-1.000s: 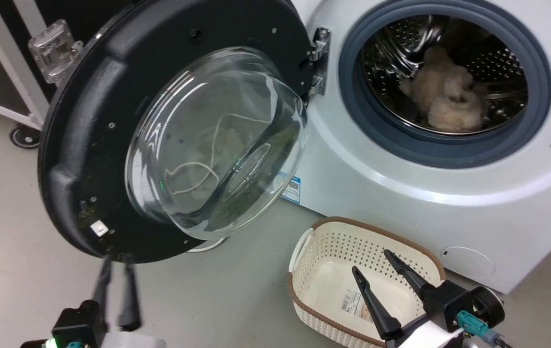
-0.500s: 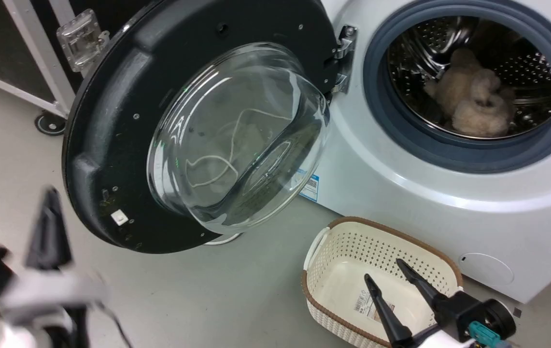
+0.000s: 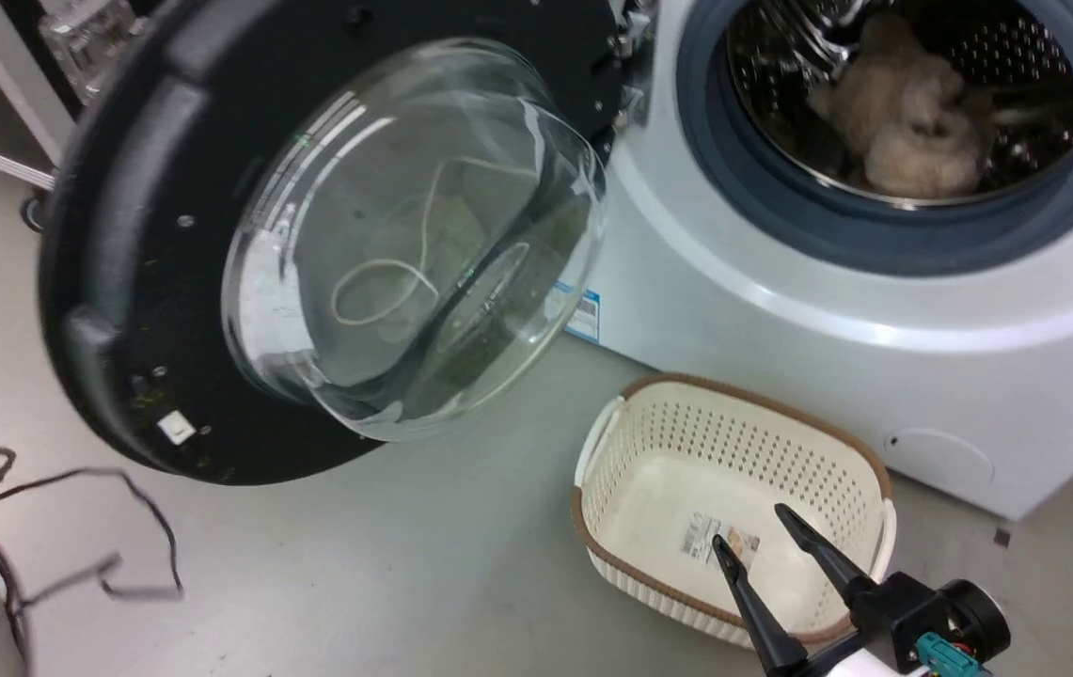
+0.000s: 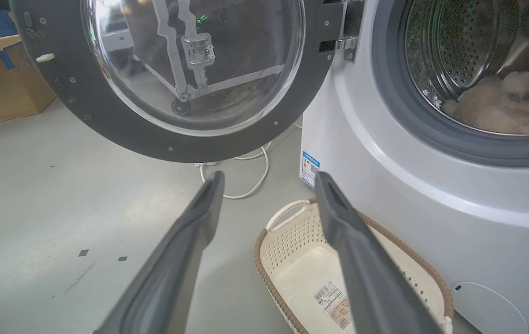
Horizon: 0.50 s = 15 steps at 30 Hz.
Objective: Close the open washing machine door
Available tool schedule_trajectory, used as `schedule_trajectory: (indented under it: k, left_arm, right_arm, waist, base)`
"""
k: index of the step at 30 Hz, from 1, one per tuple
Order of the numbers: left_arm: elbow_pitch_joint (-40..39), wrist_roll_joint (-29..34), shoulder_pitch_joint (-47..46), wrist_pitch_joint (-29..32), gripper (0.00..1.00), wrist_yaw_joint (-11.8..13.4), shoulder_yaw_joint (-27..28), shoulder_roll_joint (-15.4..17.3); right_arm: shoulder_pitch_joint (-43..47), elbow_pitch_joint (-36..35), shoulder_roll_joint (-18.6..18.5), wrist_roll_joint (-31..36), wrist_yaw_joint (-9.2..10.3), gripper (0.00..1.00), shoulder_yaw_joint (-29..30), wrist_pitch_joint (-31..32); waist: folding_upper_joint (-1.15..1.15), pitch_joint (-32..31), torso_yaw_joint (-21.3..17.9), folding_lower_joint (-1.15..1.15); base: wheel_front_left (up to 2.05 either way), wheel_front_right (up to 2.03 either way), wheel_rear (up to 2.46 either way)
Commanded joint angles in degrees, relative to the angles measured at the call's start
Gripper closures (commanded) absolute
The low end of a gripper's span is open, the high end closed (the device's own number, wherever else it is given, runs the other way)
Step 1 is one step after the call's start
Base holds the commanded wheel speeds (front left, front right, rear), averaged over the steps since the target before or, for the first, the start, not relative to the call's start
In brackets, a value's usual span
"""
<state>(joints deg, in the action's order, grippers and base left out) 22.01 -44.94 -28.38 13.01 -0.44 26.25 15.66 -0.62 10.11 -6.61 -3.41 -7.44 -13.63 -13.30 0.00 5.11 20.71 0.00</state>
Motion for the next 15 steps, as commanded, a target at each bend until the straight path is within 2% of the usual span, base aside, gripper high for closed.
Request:
schedule_trajectory:
  k: [1, 2, 3, 4, 5, 8, 9, 10, 11, 12, 15]
  left_arm:
    - [3.0, -3.5, -2.7, 2.8, 1.00, 0.5, 1.7, 0.7]
    - [3.0, -3.5, -2.7, 2.8, 1.00, 0.5, 1.7, 0.7]
    - [4.7, -5.6, -3.7, 4.6, 1.00, 0.7, 2.5, 0.9]
    - [7.6, -10.1, -5.6, 9.2, 1.00, 1.0, 4.3, 1.2]
    - [7.6, -10.1, -5.6, 9.2, 1.00, 1.0, 4.3, 1.2]
    - [10.2, -15.0, -7.3, 14.9, 1.00, 0.2, 5.8, 2.3]
    - [10.7, -17.6, -7.3, 18.8, 1.00, -2.0, 5.7, 2.7]
    - [10.7, -17.6, -7.3, 18.8, 1.00, -2.0, 5.7, 2.7]
    - [10.7, -19.1, -7.1, 21.2, 1.00, -3.0, 5.5, 2.4]
    - [9.6, -21.7, -4.8, 26.9, 1.00, -4.6, 4.6, 1.6]
    - [7.4, -23.7, -1.9, 31.0, 1.00, -5.4, 3.8, 0.4]
  right_arm:
    - [-1.2, 0.3, -0.7, 0.0, -0.04, 0.00, -0.7, -0.7]
    - [-1.2, 0.3, -0.7, 0.0, -0.04, 0.00, -0.7, -0.7]
    - [-1.4, 0.4, -0.9, -0.1, -0.04, 0.00, -0.9, -0.8]
    - [-1.7, 0.5, -1.1, -0.2, -0.04, 0.00, -1.2, -1.0]
    - [-1.7, 0.5, -1.1, -0.2, -0.04, 0.00, -1.2, -1.0]
    - [-2.0, 0.8, -1.4, -0.5, -0.04, 0.00, -1.5, -1.3]
    - [-2.1, 1.2, -1.5, -0.7, -0.05, 0.00, -1.7, -1.6]
    - [-2.1, 1.2, -1.5, -0.7, -0.05, 0.00, -1.7, -1.6]
    - [-2.0, 1.3, -1.5, -0.7, -0.05, 0.00, -1.6, -1.6]
    - [-1.6, 1.8, -1.2, -0.9, -0.05, 0.00, -1.4, -1.6]
    - [-1.3, 2.4, -0.9, -0.9, -0.05, 0.00, -1.2, -1.6]
  waist:
    - [0.00, 1.1, -0.7, 0.00]
    - [0.00, 1.1, -0.7, 0.00]
    - [0.00, 1.4, -0.8, 0.00]
    - [0.00, 1.9, -1.1, 0.00]
    - [0.00, 1.9, -1.1, 0.00]
    - [0.00, 2.3, -1.2, 0.00]
    - [0.00, 2.3, -1.2, 0.00]
    - [0.00, 2.3, -1.2, 0.00]
    - [0.00, 2.1, -1.2, 0.00]
    - [0.00, 1.2, -1.4, 0.00]
    - [0.00, -0.1, -1.6, 0.00]
  base:
    - [0.00, 0.00, 0.00]
    - [0.00, 0.00, 0.00]
    - [0.00, 0.00, 0.00]
    - [0.00, 0.00, 0.00]
    - [0.00, 0.00, 0.00]
    - [0.00, 0.00, 0.00]
    - [0.00, 0.00, 0.00]
    - [0.00, 0.00, 0.00]
    - [0.00, 0.00, 0.00]
    - [0.00, 0.00, 0.00]
    - [0.00, 0.00, 0.00]
